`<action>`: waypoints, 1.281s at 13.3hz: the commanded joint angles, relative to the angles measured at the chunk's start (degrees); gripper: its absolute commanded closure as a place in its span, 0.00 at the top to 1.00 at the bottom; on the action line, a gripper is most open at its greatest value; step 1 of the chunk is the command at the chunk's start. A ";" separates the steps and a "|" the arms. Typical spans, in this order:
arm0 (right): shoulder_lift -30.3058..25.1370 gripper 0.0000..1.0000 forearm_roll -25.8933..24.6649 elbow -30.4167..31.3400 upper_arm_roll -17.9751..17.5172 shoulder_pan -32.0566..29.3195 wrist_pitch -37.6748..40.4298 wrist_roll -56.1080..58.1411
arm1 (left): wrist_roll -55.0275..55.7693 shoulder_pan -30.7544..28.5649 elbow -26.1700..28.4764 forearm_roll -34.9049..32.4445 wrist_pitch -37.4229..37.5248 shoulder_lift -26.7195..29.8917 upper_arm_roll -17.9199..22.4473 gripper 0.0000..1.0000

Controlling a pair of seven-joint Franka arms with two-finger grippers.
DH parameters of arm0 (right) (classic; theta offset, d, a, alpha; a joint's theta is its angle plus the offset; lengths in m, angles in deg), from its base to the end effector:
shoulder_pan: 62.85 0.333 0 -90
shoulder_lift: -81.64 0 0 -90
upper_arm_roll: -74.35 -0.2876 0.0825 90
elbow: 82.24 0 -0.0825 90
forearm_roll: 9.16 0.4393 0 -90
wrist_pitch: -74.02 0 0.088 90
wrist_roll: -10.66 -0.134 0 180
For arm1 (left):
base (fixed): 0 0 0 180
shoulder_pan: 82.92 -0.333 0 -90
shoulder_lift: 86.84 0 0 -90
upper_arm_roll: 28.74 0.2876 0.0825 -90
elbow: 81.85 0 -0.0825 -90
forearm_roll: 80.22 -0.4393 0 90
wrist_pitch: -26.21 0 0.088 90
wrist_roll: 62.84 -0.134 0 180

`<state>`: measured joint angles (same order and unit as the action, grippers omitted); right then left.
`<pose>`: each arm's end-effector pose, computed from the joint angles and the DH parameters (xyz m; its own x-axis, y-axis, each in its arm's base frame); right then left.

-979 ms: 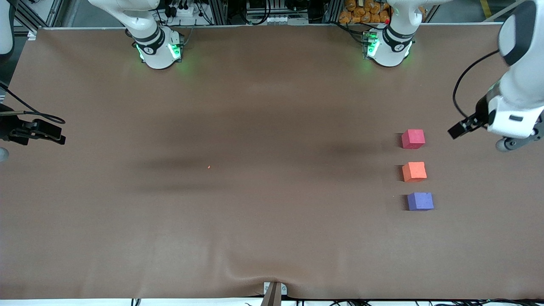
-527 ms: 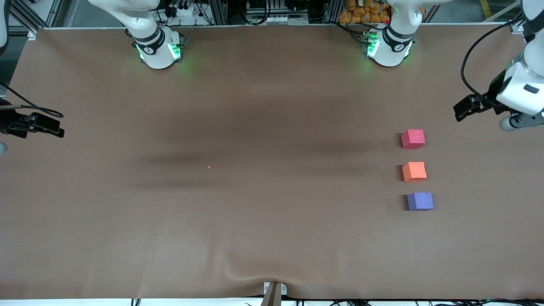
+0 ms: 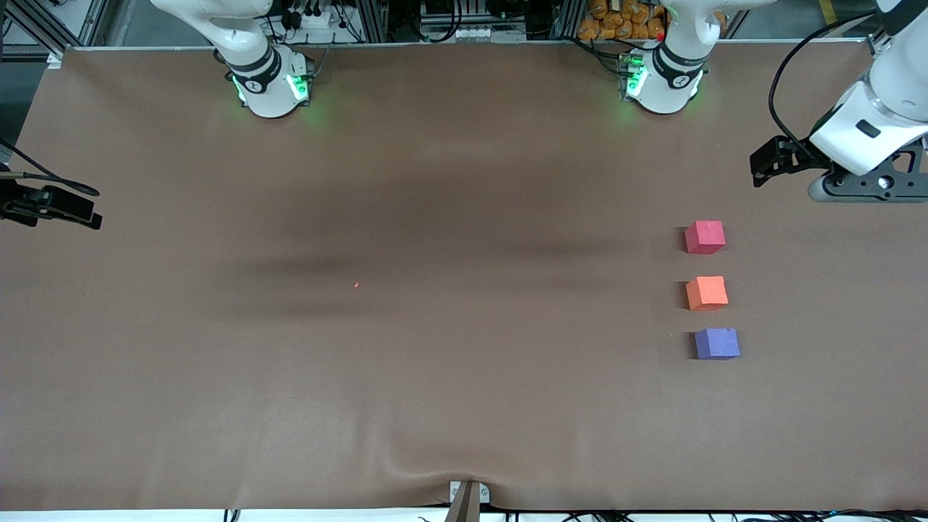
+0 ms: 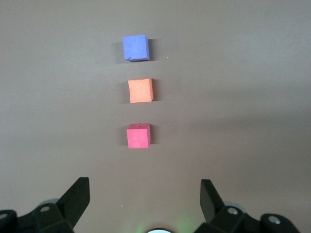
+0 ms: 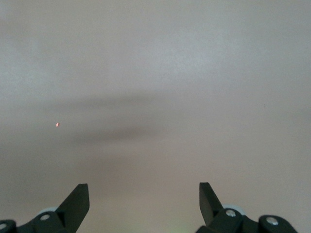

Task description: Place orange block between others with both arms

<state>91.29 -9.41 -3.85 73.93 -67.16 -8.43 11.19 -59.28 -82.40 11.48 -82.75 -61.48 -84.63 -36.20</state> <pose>0.6388 -0.0444 0.5582 0.9935 -0.0588 -0.0974 -0.0589 -0.9983 0.0022 0.5870 -0.0772 0.5584 0.9956 -0.0747 -0.0569 -0.0778 -0.9956 -0.0528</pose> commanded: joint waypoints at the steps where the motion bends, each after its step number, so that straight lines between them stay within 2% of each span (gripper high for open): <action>1: -0.51 1.00 -1.07 -1.66 -0.72 -0.26 2.12 -1.06 | -1.28 3.88 -0.70 1.57 1.91 1.65 4.39 1.00; 7: -0.42 1.00 -1.07 -1.75 -0.81 -0.26 2.03 -1.06 | -4.79 3.44 -1.31 2.53 4.72 1.65 4.56 1.00; 17: -0.51 1.00 -1.07 -2.19 -0.64 -0.44 2.82 -0.80 | -3.30 3.61 -2.98 2.18 3.76 0.07 4.48 1.00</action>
<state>91.26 -9.41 -5.30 73.63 -67.16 -6.70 11.13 -62.76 -79.36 9.78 -81.34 -58.29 -84.02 -32.09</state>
